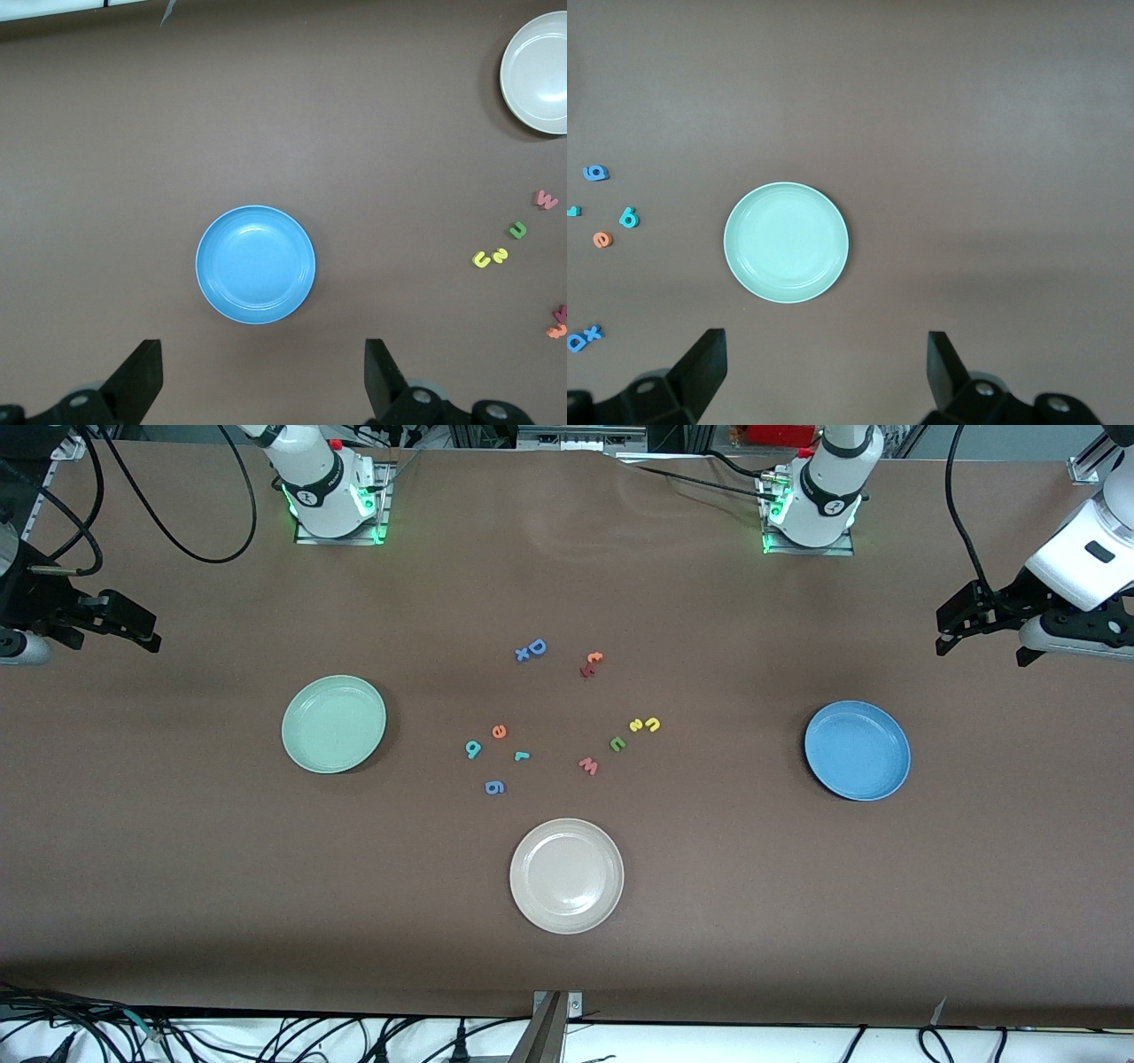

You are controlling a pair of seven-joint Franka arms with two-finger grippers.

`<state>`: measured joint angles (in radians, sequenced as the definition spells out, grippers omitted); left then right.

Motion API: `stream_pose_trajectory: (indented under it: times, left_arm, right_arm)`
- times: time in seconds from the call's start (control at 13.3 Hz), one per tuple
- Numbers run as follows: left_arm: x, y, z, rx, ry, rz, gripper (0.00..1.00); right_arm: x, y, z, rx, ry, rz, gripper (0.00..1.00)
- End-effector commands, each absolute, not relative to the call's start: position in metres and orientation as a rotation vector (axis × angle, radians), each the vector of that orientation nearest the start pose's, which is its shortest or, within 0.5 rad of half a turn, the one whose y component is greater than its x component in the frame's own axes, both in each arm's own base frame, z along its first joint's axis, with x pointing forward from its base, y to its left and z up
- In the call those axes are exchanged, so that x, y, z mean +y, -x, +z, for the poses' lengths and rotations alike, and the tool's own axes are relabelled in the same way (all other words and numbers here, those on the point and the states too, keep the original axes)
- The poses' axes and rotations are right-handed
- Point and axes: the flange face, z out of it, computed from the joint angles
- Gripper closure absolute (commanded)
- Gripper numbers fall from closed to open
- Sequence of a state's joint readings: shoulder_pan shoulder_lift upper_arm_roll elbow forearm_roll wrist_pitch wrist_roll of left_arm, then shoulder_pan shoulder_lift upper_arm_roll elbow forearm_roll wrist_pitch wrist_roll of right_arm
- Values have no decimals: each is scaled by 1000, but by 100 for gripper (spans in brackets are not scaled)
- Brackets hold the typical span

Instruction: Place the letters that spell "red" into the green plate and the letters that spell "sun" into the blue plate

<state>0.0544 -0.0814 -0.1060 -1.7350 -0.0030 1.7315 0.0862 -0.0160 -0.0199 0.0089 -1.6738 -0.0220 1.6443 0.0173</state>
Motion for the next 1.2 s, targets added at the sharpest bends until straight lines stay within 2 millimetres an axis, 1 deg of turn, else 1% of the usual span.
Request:
stream_pose_trajectory:
  times: [0.0,0.15,0.38,0.9,1.13]
  left_arm:
    - [-32,-544,611,215,3107,-126,0]
    - [-31,-544,611,213,3109,-126,0]
    - [-31,-544,610,213,3108,-121,0]
    - [-34,-543,612,222,3108,-123,0]
    - [-32,-543,611,217,3109,-121,0]
  right_arm:
    - [-6,-547,597,21,3145,19,0]
    - [-6,-547,601,6,3156,10,0]
    - [-8,-548,598,14,3151,32,0]
    - [-9,-550,600,16,3152,24,0]
    - [-9,-550,600,18,3152,22,0]
